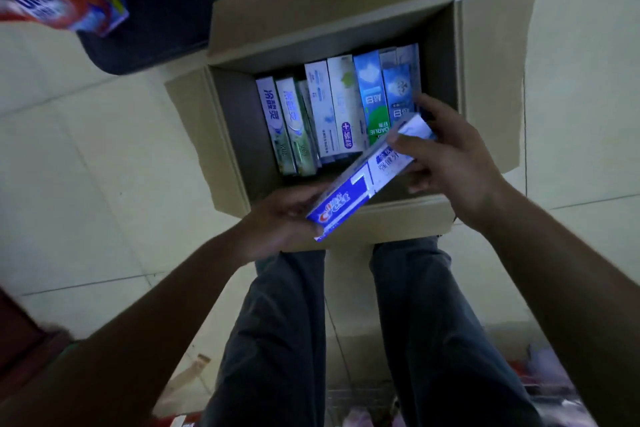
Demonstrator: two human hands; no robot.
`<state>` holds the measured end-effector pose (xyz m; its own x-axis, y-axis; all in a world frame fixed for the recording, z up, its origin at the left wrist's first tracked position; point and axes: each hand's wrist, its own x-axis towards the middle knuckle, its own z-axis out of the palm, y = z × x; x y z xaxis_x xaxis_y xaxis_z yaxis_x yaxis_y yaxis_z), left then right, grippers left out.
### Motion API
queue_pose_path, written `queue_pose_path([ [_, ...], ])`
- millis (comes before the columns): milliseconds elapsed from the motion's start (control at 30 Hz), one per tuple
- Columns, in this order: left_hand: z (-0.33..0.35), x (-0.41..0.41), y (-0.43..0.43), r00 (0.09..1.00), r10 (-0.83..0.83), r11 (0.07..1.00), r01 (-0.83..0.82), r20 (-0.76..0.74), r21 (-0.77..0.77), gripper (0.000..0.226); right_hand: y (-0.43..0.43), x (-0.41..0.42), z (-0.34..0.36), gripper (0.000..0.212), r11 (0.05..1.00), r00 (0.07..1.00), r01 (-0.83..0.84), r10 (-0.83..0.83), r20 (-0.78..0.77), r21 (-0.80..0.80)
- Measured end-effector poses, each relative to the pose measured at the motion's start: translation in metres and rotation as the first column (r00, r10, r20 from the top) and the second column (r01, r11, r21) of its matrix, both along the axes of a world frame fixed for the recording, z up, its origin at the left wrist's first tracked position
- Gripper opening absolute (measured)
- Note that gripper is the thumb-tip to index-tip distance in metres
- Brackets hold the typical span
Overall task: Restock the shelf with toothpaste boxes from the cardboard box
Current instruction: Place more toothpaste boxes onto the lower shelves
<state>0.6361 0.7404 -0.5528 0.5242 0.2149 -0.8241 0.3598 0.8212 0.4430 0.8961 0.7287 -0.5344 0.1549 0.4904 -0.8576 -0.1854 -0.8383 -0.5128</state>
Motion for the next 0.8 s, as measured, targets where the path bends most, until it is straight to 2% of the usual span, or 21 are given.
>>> queue_pose_path([
  [67, -0.01, 0.003, 0.001, 0.996, -0.065, 0.997, 0.068, -0.056, 0.04, 0.066, -0.003, 0.012, 0.0, 0.051, 0.999, 0.999, -0.026, 0.026, 0.026, 0.02],
  [100, -0.019, 0.008, 0.001, 0.983, -0.066, 0.992, 0.083, -0.173, 0.095, 0.063, -0.006, 0.017, 0.001, 0.044, 0.999, 0.999, -0.027, 0.025, 0.042, 0.041],
  [167, -0.048, 0.018, 0.003, 0.888, 0.016, 0.972, 0.093, -0.459, 0.214, 0.046, -0.015, 0.025, 0.002, 0.03, 0.996, 0.997, -0.001, -0.005, 0.08, 0.085],
  [200, -0.064, 0.024, 0.006, 0.834, 0.037, 0.956, 0.131, -0.551, 0.263, 0.032, -0.02, 0.028, 0.002, 0.024, 0.994, 0.993, 0.01, -0.022, 0.118, 0.105],
  [267, -0.101, 0.038, 0.01, 0.754, -0.051, 0.905, 0.312, -0.654, 0.29, 0.016, -0.03, 0.031, 0.001, 0.021, 0.991, 0.974, 0.016, -0.044, 0.223, 0.13],
  [300, -0.12, 0.046, 0.009, 0.736, -0.057, 0.902, 0.328, -0.675, 0.281, 0.023, -0.036, 0.033, -0.001, 0.02, 0.99, 0.962, 0.019, -0.056, 0.266, 0.137],
  [367, -0.148, 0.064, 0.009, 0.735, 0.015, 0.942, 0.216, -0.678, 0.255, 0.043, -0.045, 0.038, -0.003, 0.021, 0.988, 0.946, 0.029, -0.076, 0.314, 0.152],
  [533, -0.197, 0.097, 0.009, 0.66, 0.184, 0.967, 0.011, -0.728, 0.255, 0.084, -0.066, 0.048, -0.009, 0.022, 0.982, 0.947, 0.026, -0.084, 0.31, 0.187],
  [633, -0.214, 0.101, 0.011, 0.616, 0.252, 0.961, -0.072, -0.746, 0.265, 0.083, -0.075, 0.05, -0.014, 0.022, 0.977, 0.951, 0.049, -0.11, 0.289, 0.209],
  [800, -0.22, 0.093, 0.005, 0.606, 0.311, 0.95, -0.2, -0.732, 0.238, 0.061, -0.08, 0.045, -0.014, 0.019, 0.966, 0.949, 0.134, -0.19, 0.253, 0.223],
])
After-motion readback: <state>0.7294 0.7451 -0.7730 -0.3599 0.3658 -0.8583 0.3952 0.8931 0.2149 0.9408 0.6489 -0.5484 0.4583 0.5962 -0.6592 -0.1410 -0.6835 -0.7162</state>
